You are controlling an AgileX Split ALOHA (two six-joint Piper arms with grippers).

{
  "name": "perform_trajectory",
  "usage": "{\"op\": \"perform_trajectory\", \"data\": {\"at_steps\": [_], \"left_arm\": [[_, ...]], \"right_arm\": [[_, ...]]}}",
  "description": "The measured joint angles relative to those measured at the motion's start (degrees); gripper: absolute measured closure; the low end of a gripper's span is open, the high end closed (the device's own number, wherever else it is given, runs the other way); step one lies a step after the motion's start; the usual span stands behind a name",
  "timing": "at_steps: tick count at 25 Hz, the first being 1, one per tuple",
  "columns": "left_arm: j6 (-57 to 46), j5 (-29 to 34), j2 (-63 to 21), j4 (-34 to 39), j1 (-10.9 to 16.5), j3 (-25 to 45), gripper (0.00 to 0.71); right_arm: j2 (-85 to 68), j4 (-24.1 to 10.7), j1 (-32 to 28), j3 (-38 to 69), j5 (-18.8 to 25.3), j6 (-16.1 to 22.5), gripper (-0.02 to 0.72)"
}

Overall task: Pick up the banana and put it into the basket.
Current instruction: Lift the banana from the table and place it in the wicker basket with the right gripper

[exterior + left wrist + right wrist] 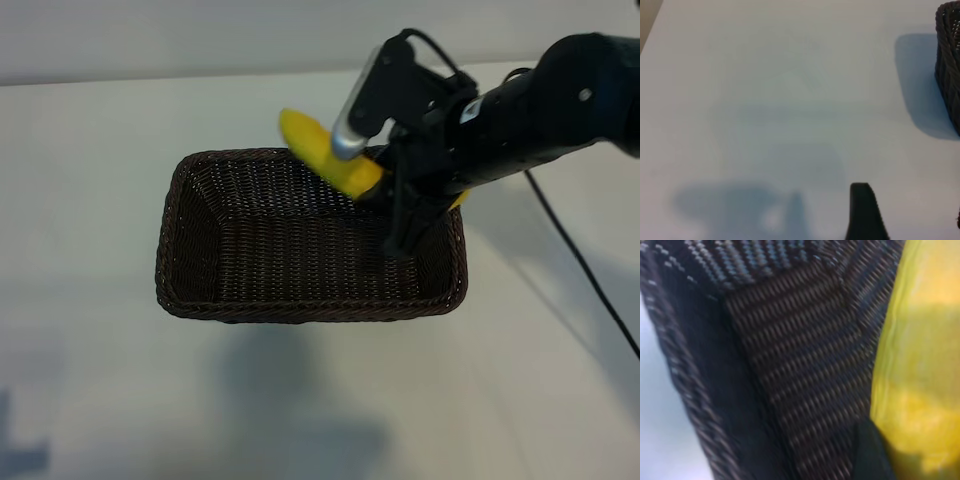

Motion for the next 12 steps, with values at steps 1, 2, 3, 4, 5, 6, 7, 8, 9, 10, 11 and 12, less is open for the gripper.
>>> {"op": "perform_trajectory", "data": {"at_steps": [1, 2, 3, 4, 5, 6, 7, 8, 9, 10, 11, 12], "left_arm": [[0.0, 0.0, 0.0, 0.0, 0.0, 0.0, 0.231], [0.0, 0.0, 0.0, 0.0, 0.0, 0.0, 0.231], [0.0, 0.0, 0.0, 0.0, 0.0, 0.0, 0.231], [0.0, 0.0, 0.0, 0.0, 0.0, 0.0, 0.231], [0.0, 0.0, 0.0, 0.0, 0.0, 0.0, 0.231], [0.0, 0.0, 0.0, 0.0, 0.0, 0.0, 0.231], [0.0, 0.0, 0.0, 0.0, 0.0, 0.0, 0.231], [0.0, 0.0, 0.0, 0.0, 0.0, 0.0, 0.231], [0.0, 0.0, 0.0, 0.0, 0.0, 0.0, 0.231], [0.0, 0.0, 0.0, 0.0, 0.0, 0.0, 0.231], [0.07, 0.0, 0.0, 0.0, 0.0, 0.0, 0.231], [0.07, 0.0, 0.0, 0.0, 0.0, 0.0, 0.231]], "right_arm": [[0.0, 0.0, 0.77, 0.0, -0.54, -0.06, 0.274], [0.0, 0.0, 1.37, 0.0, -1.04, -0.18, 0.274], [0.1, 0.0, 2.01, 0.0, -1.31, -0.31, 0.274], [0.24, 0.0, 2.62, 0.0, -1.56, -0.46, 0.274], [0.62, 0.0, 3.21, 0.0, -1.85, -0.59, 0.274], [1.12, 0.0, 3.7, 0.0, -2.17, -0.93, 0.274], [1.66, 0.0, 4.29, 0.0, -2.53, -1.35, 0.274], [2.42, 0.0, 4.82, 0.0, -2.97, -1.79, 0.274], [3.22, 0.0, 5.24, 0.0, -3.49, -2.25, 0.274], [4.04, 0.0, 5.67, 0.0, -4.03, -2.68, 0.274], [4.75, 0.0, 5.94, 0.0, -4.79, -2.93, 0.274], [5.56, 0.0, 6.22, 0.0, -5.51, -3.23, 0.274]]}}
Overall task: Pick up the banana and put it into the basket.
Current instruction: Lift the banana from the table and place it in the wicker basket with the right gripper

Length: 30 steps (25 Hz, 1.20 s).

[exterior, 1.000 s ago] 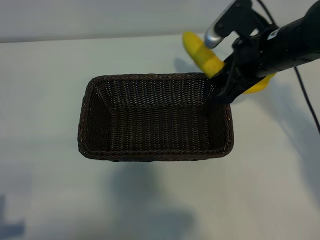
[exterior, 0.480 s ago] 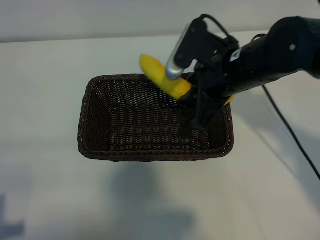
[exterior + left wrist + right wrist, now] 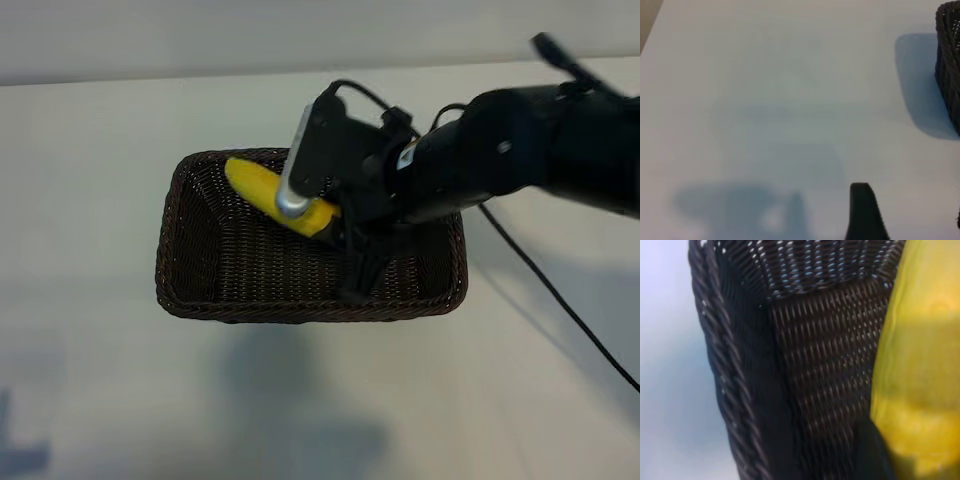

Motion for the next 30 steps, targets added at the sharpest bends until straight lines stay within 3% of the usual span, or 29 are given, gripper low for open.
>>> {"op": "perform_trajectory", "data": {"at_steps": [7, 30], "left_arm": [[0.04, 0.0, 0.0, 0.0, 0.0, 0.0, 0.231], [-0.01, 0.0, 0.0, 0.0, 0.0, 0.0, 0.231]], "right_arm": [[4.3, 0.0, 0.36, 0.0, -3.6, -1.12, 0.274], [9.46, 1.34, 0.36, -0.04, -7.48, -1.18, 0.274]]}}
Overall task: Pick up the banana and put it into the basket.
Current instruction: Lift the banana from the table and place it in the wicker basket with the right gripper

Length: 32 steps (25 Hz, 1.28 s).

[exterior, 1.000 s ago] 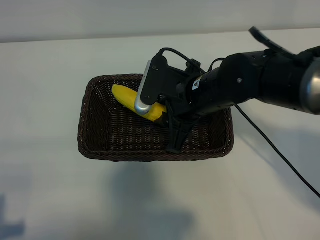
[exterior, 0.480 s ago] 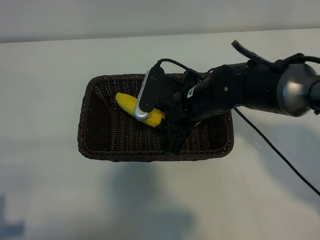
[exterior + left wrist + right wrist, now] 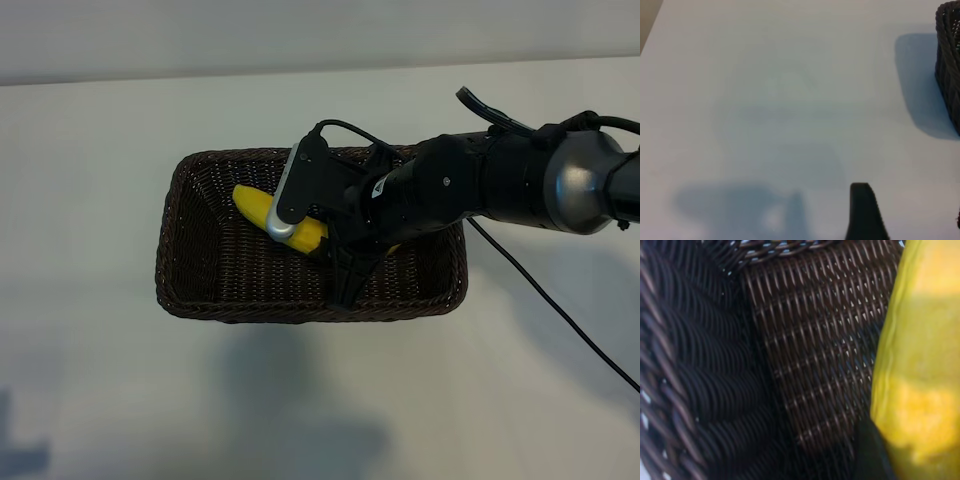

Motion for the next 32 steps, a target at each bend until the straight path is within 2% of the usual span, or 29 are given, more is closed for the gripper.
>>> {"op": "perform_trajectory", "data": {"at_steps": [3, 11, 32], "left_arm": [[0.0, 0.0, 0.0, 0.0, 0.0, 0.0, 0.231], [-0.05, 0.0, 0.0, 0.0, 0.0, 0.0, 0.231], [-0.05, 0.0, 0.0, 0.0, 0.0, 0.0, 0.231]], "right_arm": [[0.0, 0.23, 0.0, 0.0, 0.0, 0.0, 0.274], [0.0, 0.3, 0.0, 0.0, -0.11, 0.0, 0.219], [-7.27, -0.3, 0.0, -0.07, 0.23, 0.12, 0.215]]}}
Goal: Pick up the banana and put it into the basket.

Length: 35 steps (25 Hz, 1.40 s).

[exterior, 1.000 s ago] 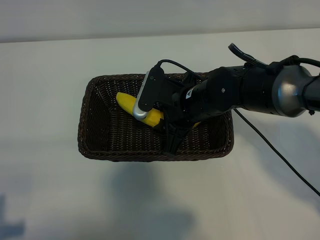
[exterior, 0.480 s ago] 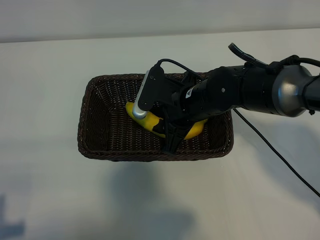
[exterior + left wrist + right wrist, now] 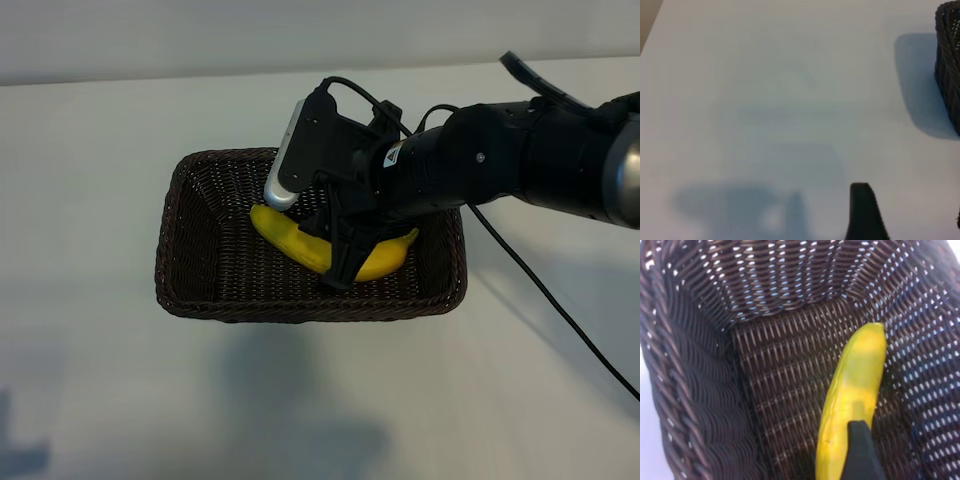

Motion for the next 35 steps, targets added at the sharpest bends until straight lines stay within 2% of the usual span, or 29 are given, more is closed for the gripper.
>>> {"op": "perform_trajectory", "data": {"at_steps": [4, 7, 13, 24, 28, 32, 35], "left_arm": [[0.0, 0.0, 0.0, 0.0, 0.0, 0.0, 0.231], [0.0, 0.0, 0.0, 0.0, 0.0, 0.0, 0.231], [0.0, 0.0, 0.0, 0.0, 0.0, 0.0, 0.231], [0.1, 0.0, 0.0, 0.0, 0.0, 0.0, 0.231], [0.1, 0.0, 0.0, 0.0, 0.0, 0.0, 0.231], [0.05, 0.0, 0.0, 0.0, 0.0, 0.0, 0.231], [0.05, 0.0, 0.0, 0.0, 0.0, 0.0, 0.231]], "right_arm": [[-0.61, -1.94, -0.85, 0.0, 0.22, 2.32, 0.215], [-0.73, -2.52, -3.79, 0.0, 0.22, 5.12, 0.215], [-0.73, -3.76, -11.9, 0.0, 0.42, 9.4, 0.215], [-0.78, -3.88, -26.12, 0.0, 3.4, 13.57, 0.215], [-0.78, -3.88, -30.51, 0.0, 5.1, 15.73, 0.215], [-0.78, -3.88, -35.13, 0.0, 7.29, 19.99, 0.215], [-0.78, -4.0, -38.91, 0.0, 10.02, 20.89, 0.215]]}}
